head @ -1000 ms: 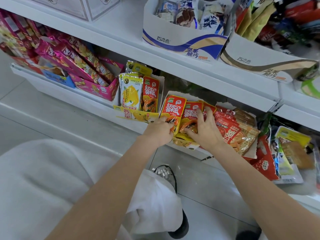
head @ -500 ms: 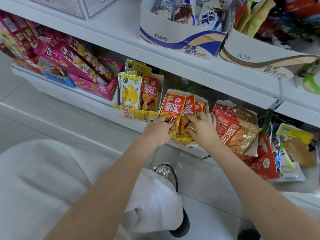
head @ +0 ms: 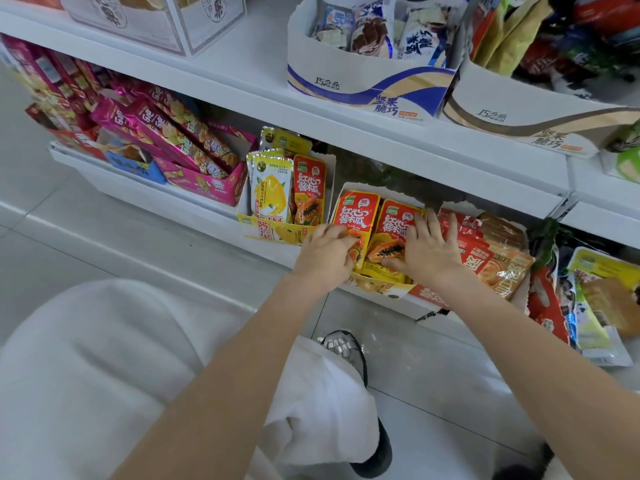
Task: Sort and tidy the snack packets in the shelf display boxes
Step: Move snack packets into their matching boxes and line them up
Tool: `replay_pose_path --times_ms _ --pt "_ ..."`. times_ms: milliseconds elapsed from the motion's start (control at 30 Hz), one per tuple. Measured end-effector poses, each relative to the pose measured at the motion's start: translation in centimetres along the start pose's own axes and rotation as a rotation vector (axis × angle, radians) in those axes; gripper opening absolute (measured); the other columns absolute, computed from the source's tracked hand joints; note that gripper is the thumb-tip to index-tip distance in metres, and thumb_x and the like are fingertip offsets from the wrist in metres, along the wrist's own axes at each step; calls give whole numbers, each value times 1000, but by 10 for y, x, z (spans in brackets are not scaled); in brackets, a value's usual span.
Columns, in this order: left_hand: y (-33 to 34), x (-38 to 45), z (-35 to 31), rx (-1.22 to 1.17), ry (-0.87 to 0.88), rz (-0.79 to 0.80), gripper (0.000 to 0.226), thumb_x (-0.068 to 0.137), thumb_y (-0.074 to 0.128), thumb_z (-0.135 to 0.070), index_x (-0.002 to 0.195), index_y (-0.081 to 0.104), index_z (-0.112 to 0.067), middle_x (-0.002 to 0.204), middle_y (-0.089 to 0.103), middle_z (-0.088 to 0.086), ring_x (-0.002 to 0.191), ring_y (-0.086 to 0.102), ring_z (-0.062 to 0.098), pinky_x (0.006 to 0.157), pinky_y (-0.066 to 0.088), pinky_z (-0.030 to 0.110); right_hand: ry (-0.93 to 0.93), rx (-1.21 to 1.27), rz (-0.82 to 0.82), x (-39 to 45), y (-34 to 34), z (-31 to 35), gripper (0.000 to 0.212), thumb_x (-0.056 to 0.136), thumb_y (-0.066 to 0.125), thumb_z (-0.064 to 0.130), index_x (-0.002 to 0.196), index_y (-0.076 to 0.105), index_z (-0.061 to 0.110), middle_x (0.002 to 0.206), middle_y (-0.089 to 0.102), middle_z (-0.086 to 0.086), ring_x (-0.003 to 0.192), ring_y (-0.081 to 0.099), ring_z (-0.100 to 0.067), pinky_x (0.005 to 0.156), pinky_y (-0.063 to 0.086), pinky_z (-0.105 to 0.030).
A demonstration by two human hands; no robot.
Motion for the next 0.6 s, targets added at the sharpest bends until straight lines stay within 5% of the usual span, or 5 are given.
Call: replay_pose_path --times_ms 133,267,467,600 --pt "-35 2 37 -104 -238 -366 41 92 45 -21 133 46 -17 142 38 5 130 29 24 107 28 39 -83 187 -369 -1 -50 23 66 89 38 58 134 41 10 143 37 -15 137 26 -31 114 7 -50" --pt "-29 -12 77 -140 -497 -400 42 92 45 -17 134 46 -16 147 31 10 137 18 29 109 23 41 -348 594 -246 30 -68 86 45 95 44 20 140 35 24 135 46 -15 125 42 -33 105 38 -46" --pt "-15 -13 98 -56 -418 -295 51 94 42 -15 143 32 -26 154 17 12 142 7 29 114 15 39 -415 32 -84 66 -70 136 56 93 40 16 141 24 39 152 22 -8 140 4 -37 112 -3 -58" --pt "-17 -3 94 143 -441 -212 68 91 46 -16 145 12 -40 154 0 19 134 17 40 104 28 44 -440 75 -102 67 -74 140 46 93 40 23 138 33 28 140 40 -11 132 27 -33 112 10 -49"
Point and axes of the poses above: each hand's wrist, its own x-axis towards the middle knuckle, its own y-axis out of the palm, z = x × y, the point moved 5 cm from there along x, towards the middle knuckle
